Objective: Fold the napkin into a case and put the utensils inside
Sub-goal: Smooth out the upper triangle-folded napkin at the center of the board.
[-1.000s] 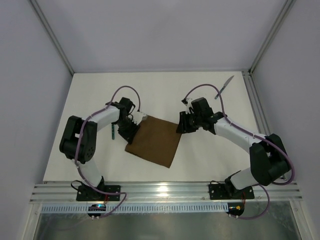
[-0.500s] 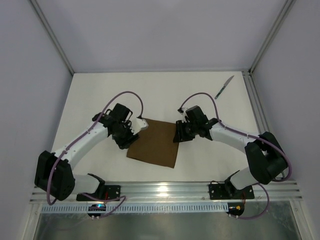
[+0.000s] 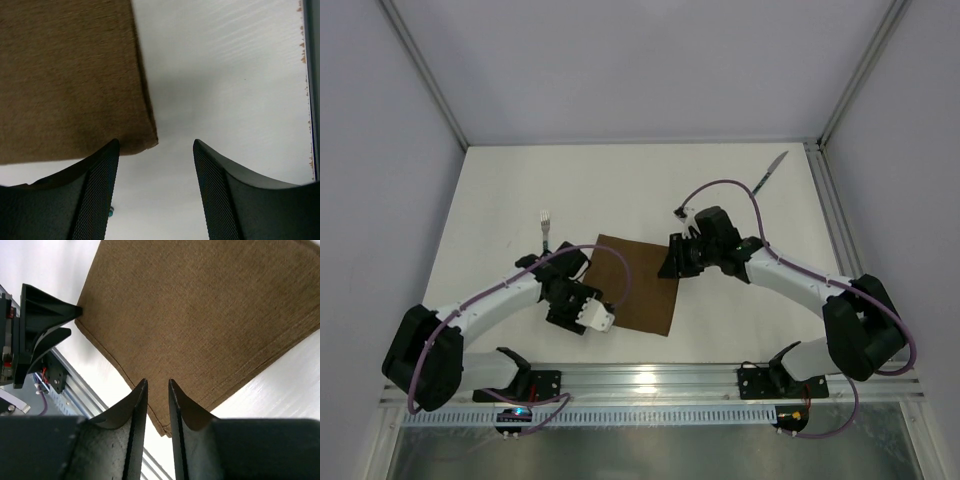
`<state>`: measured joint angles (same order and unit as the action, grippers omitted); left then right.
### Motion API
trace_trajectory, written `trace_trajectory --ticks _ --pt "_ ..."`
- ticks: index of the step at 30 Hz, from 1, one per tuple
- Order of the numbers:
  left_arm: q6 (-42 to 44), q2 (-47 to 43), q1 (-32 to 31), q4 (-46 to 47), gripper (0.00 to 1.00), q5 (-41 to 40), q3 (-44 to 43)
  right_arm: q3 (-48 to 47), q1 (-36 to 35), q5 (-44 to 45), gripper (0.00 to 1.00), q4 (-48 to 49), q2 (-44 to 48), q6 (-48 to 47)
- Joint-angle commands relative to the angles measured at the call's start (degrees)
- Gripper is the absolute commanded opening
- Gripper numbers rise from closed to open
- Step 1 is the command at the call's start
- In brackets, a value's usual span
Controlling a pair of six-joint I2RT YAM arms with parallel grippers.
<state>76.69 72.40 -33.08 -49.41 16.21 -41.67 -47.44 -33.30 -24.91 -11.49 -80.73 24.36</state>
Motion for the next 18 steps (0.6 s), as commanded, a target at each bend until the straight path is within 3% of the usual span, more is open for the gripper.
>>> trace_trajectory --ticks 1,9,18 --pt "9.89 -2.09 0.03 4.75 0.62 5.41 2.64 3.65 -1.24 2.84 0.26 5.40 0.40 8.14" --pt "14.89 -4.46 0.12 9.06 0.62 1.99 11.34 3.85 -0.19 7.06 0.24 5.07 -9.00 9.83" --pt "14.37 -2.54 0.03 11.35 0.62 -0.91 11.00 1.39 3.68 4.78 0.23 3.22 -16.29 7.11"
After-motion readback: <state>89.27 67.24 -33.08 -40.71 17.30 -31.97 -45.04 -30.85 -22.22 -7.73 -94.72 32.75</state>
